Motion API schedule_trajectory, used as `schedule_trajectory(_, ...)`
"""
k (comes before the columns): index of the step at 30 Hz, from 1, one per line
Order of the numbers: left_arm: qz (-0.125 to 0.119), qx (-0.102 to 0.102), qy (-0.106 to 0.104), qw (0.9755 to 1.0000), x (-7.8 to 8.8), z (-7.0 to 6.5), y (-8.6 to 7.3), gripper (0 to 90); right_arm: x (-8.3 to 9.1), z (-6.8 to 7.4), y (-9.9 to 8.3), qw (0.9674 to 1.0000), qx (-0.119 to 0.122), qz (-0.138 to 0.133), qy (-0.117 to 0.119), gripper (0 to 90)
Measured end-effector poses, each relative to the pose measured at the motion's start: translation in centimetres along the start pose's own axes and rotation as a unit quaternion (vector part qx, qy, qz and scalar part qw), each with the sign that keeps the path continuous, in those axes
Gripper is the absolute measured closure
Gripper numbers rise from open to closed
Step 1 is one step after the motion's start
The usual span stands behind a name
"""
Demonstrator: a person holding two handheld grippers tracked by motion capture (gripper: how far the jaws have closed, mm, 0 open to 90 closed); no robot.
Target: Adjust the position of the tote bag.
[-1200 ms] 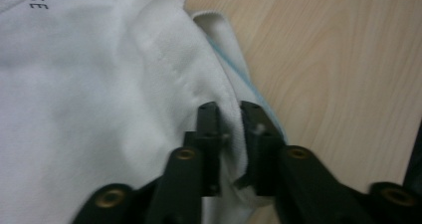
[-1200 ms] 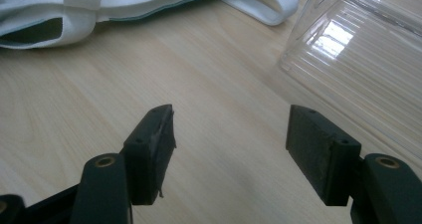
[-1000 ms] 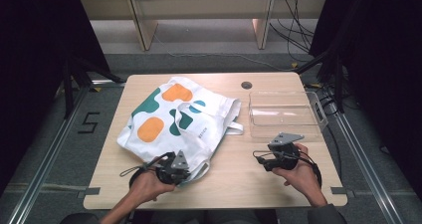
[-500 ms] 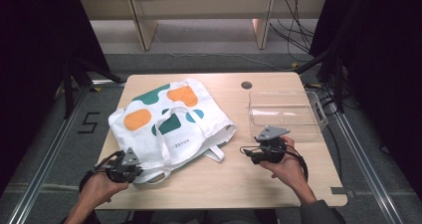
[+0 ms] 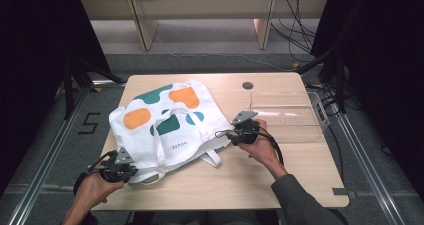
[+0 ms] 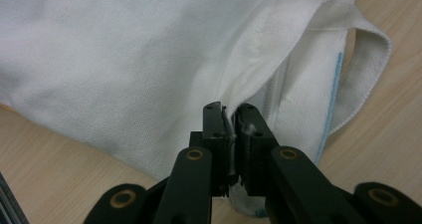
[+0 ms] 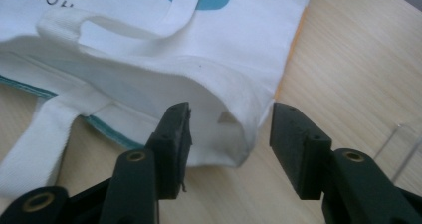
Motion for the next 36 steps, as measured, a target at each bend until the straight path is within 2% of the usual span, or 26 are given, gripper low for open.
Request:
schedule_trajectory(2, 0.002, 0.006, 0.000, 1.0000, -0.1, 0.0, -0.1, 83.5, -1.0, 0.0, 0.1, 0.9999, 0.010, 0.013, 0.000, 57.0)
schedule_trajectory(3, 0.001, 0.018, -0.001, 0.9998, -0.1, -0.2, -0.1, 83.6, -1.5, -0.1, 0.1, 0.9996, 0.017, 0.018, -0.011, 61.0)
schedule_trajectory(4, 0.001, 0.018, -0.001, 0.9998, -0.1, -0.2, -0.1, 83.7, -1.5, -0.1, 0.1, 0.9996, 0.017, 0.018, -0.011, 61.0)
schedule_trajectory(5, 0.005, 0.009, -0.009, 0.9999, 0.0, -0.1, -0.2, 83.9, -2.0, -0.5, -0.1, 0.9979, 0.046, 0.041, -0.021, 78.1)
schedule_trajectory(6, 0.005, 0.009, -0.009, 0.9999, 0.0, -0.1, -0.2, 84.1, -2.1, -0.6, -0.3, 0.9972, 0.047, 0.051, -0.028, 82.3)
schedule_trajectory(7, 0.001, 0.004, -0.005, 1.0000, 0.0, 0.1, 0.0, 84.3, -2.2, -0.7, -0.4, 0.9965, 0.051, 0.056, -0.037, 82.6)
schedule_trajectory(8, 0.000, 0.010, 0.000, 0.9999, -0.1, 0.2, 0.0, 84.6, -2.1, -0.5, -0.3, 0.9964, 0.052, 0.056, -0.036, 82.7)
schedule_trajectory(10, 0.006, 0.023, -0.006, 0.9997, 0.0, 0.3, -0.4, 85.0, -1.7, -0.2, -0.2, 0.9956, 0.058, 0.060, -0.043, 82.8)
schedule_trajectory(11, 0.006, 0.016, 0.000, 0.9999, -0.1, 0.7, -0.4, 85.5, -1.4, 0.2, -0.1, 0.9955, 0.062, 0.061, -0.037, 82.9)
schedule_trajectory(14, 0.007, 0.018, 0.003, 0.9998, -0.1, 1.3, -0.5, 86.3, -0.5, 1.0, -0.5, 0.9952, 0.071, 0.063, -0.024, 83.0)
schedule_trajectory(15, 0.003, 0.024, 0.004, 0.9997, -0.1, 1.6, -0.2, 86.6, 1.0, 1.9, -1.1, 0.9953, 0.066, 0.069, -0.019, 83.0)
schedule_trajectory(17, -0.001, 0.002, 0.009, 1.0000, -0.3, 2.0, 0.2, 86.7, 2.2, 2.8, -1.7, 0.9945, 0.068, 0.079, -0.003, 83.0)
schedule_trajectory(18, -0.007, 0.011, 0.004, 0.9999, -0.5, 1.8, 0.4, 86.8, 3.0, 3.2, -2.1, 0.9947, 0.063, 0.081, -0.002, 83.1)
schedule_trajectory(19, -0.005, 0.017, -0.001, 0.9998, -0.5, 1.7, 0.5, 86.9, 3.8, 3.7, -2.4, 0.9954, 0.059, 0.075, 0.012, 83.1)
schedule_trajectory(20, -0.007, 0.005, -0.008, 0.9999, -0.4, 1.7, 0.7, 86.8, 4.6, 3.9, -2.7, 0.9960, 0.048, 0.075, 0.013, 83.1)
schedule_trajectory(21, -0.007, 0.005, -0.008, 0.9999, -0.4, 1.7, 0.7, 86.8, 4.6, 3.9, -2.7, 0.9960, 0.048, 0.075, 0.013, 83.1)
schedule_trajectory(22, -0.020, 0.018, -0.012, 0.9996, -0.5, 1.4, 1.1, 86.7, 6.1, 3.8, -3.4, 0.9980, 0.038, 0.051, 0.006, 83.4)
schedule_trajectory(23, -0.021, 0.014, -0.020, 0.9995, -0.5, 1.2, 1.3, 86.7, 6.1, 3.8, -3.4, 0.9980, 0.038, 0.051, 0.006, 83.4)
schedule_trajectory(24, -0.026, 0.014, -0.017, 0.9994, -0.6, 1.0, 1.6, 86.1, 7.1, 3.6, -4.3, 0.9982, 0.032, 0.051, 0.007, 83.3)
schedule_trajectory(26, -0.020, 0.002, -0.010, 0.9998, -0.7, 0.7, 1.7, 85.2, 7.3, 3.8, -4.7, 0.9981, 0.025, 0.055, 0.012, 83.2)
schedule_trajectory(27, -0.013, -0.008, 0.008, 0.9999, -1.0, 0.9, 1.6, 77.1, 7.3, 3.8, -5.3, 0.9979, 0.017, 0.061, 0.015, 82.5)
schedule_trajectory(29, 0.002, 0.005, 0.011, 0.9999, -1.2, 1.0, 0.9, 70.7, 6.8, 3.8, -5.3, 0.9985, 0.012, 0.053, 0.009, 79.9)
schedule_trajectory(31, 0.015, 0.014, 0.005, 0.9998, -1.4, 1.1, 0.0, 69.6, 6.4, 3.8, -5.5, 0.9984, 0.006, 0.054, 0.016, 73.2)
schedule_trajectory(32, 0.020, 0.029, 0.002, 0.9994, -1.4, 1.0, -0.4, 68.3, 5.9, 3.8, -5.4, 0.9989, -0.003, 0.045, 0.010, 70.9)
schedule_trajectory(35, 0.016, 0.042, 0.001, 0.9990, -1.3, 1.1, -0.8, 66.5, 5.2, 3.8, -5.4, 0.9987, 0.002, 0.049, 0.014, 68.7)
schedule_trajectory(36, 0.004, 0.028, 0.010, 0.9995, -1.2, 1.5, -0.6, 66.4, 5.1, 3.8, -5.4, 0.9986, -0.002, 0.051, 0.010, 68.7)
Point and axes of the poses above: each handheld gripper's, and its own axes: x roughly backward along the jaws, y roughly out of its top, z roughly to its left, the point moved 9 cm from there along -x, roughly forward along the jaws
